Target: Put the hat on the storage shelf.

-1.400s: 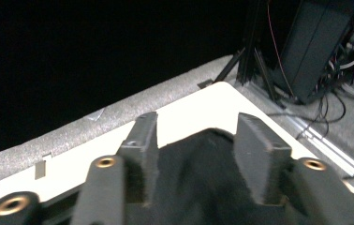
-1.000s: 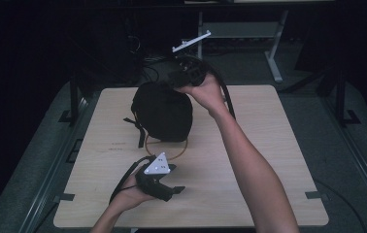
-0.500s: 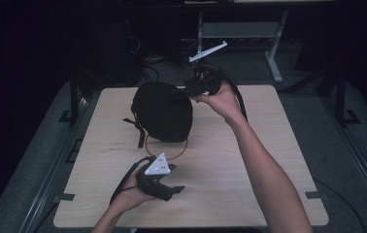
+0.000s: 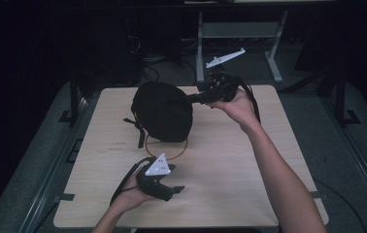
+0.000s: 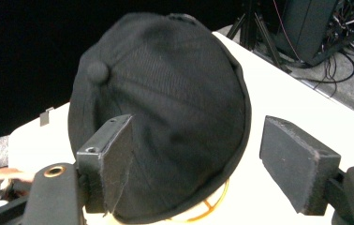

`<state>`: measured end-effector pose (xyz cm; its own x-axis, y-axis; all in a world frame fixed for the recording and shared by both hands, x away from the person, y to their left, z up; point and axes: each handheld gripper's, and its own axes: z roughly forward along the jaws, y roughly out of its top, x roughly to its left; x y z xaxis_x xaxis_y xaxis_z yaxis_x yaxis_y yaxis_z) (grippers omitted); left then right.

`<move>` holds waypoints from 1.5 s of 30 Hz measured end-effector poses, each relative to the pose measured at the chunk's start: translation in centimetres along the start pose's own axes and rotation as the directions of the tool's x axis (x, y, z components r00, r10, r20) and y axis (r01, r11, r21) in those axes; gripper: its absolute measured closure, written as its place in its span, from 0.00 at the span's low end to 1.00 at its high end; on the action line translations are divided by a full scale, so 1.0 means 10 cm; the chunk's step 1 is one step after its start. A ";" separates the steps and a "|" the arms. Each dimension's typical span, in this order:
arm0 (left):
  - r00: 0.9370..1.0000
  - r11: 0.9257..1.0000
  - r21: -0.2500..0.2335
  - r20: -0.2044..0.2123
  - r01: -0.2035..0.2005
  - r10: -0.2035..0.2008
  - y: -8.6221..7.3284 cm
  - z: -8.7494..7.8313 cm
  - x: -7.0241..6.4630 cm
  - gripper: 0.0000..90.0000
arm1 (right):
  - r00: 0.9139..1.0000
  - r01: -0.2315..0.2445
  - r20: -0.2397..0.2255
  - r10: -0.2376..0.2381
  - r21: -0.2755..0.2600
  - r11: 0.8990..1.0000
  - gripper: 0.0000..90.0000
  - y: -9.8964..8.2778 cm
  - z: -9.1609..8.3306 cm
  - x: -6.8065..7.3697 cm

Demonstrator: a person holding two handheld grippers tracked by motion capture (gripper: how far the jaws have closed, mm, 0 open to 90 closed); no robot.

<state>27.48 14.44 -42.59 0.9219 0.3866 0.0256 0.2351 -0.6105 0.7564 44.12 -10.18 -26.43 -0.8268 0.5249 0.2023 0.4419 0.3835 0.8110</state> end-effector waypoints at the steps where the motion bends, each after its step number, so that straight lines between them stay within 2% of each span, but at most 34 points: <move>1: 1.000 1.000 -0.003 0.000 0.004 -0.004 0.00 0.00 0.00 0.27 | 1.000 -0.001 -0.001 0.001 -0.001 1.000 0.28 -0.02 -0.01 -0.01; 9: 1.000 1.000 -0.005 -0.008 -0.008 0.008 -0.01 -0.01 0.01 0.27 | 1.000 -0.014 -0.001 0.014 -0.007 1.000 0.28 -0.22 -0.12 -0.06; 19: 1.000 1.000 -0.015 -0.008 0.001 -0.001 -0.01 -0.01 0.01 0.27 | 0.999 -0.043 -0.008 0.043 -0.018 0.999 0.28 -0.46 -0.21 -0.13; 31: 1.000 1.000 -0.003 -0.004 0.000 0.000 -0.02 0.00 0.01 0.27 | 0.998 -0.067 -0.012 0.067 -0.025 0.997 0.28 -0.74 -0.36 -0.18; 43: 1.000 1.000 0.008 0.000 0.001 -0.001 -0.03 0.02 0.00 0.27 | 0.995 -0.098 -0.007 0.098 -0.031 0.995 0.27 -1.10 -0.49 -0.26; 45: 1.000 1.000 0.011 0.002 0.002 -0.002 -0.03 0.02 0.01 0.27 | 0.993 -0.117 -0.005 0.117 -0.027 0.993 0.27 -1.21 -0.52 -0.28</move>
<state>27.55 14.53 -42.97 0.9221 0.3862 0.0227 0.2402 -0.6176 0.7490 39.24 -20.20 -33.96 -0.7713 0.5622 0.2985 0.5259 0.2987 0.7964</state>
